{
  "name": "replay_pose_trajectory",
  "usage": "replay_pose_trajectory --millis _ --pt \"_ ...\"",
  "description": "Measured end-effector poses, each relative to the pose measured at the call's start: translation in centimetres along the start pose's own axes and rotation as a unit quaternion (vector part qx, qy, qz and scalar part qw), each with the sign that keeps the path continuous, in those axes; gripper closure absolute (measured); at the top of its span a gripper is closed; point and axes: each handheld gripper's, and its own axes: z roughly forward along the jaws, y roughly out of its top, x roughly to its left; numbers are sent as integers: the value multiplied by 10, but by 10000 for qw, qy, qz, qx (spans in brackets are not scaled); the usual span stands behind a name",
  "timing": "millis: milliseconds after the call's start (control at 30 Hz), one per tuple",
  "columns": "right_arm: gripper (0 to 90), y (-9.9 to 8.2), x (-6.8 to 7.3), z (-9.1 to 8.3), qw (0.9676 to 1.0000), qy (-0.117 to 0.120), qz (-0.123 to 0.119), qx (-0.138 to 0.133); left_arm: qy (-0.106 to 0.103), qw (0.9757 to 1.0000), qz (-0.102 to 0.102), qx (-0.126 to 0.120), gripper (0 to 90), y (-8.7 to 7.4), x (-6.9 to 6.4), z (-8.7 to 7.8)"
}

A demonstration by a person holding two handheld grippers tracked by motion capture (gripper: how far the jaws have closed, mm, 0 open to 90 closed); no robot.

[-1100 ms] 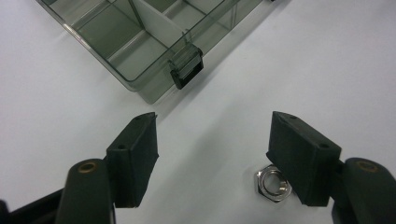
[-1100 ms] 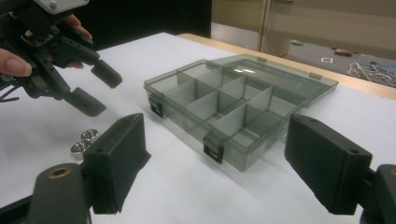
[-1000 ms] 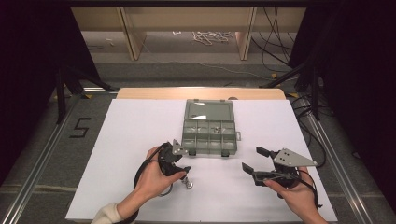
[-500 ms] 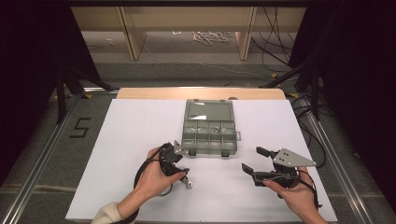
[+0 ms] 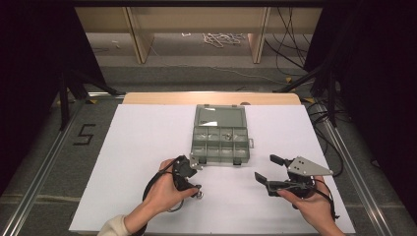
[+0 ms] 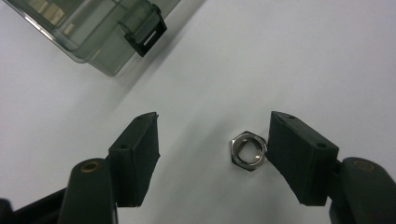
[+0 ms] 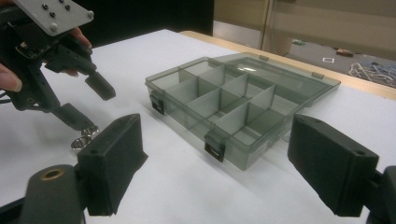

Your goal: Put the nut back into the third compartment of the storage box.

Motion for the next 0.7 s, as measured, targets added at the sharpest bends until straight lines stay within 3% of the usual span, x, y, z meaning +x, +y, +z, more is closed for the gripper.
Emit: replay_pose_trajectory --millis 133,167,233,267,400,500,633,700 --pt "191 0 0 0 10000 13 -2 -36 -7 10000 -48 31 339 -1 -1 2" --pt "191 0 0 1 10000 6 -7 -34 22 9999 28 109 339 -1 -1 1" --pt "191 0 -1 -1 10000 -35 -55 57 -3 9999 -91 81 339 -1 -2 3" --pt "190 0 -2 0 9999 -67 -135 -24 19 9999 -28 102 339 -1 -2 3" --pt "191 0 0 -1 10000 -40 -61 56 -3 9997 8 257 343 -2 -3 5" --pt "191 0 0 0 10000 -53 -38 31 20 9998 -40 188 343 -2 -3 7" --pt "191 0 -1 1 9999 -82 -126 -23 28 9995 -72 294 350 -3 -3 9" --pt "191 0 -1 1 9999 -82 -125 -27 55 9996 27 293 359 -3 -1 10"
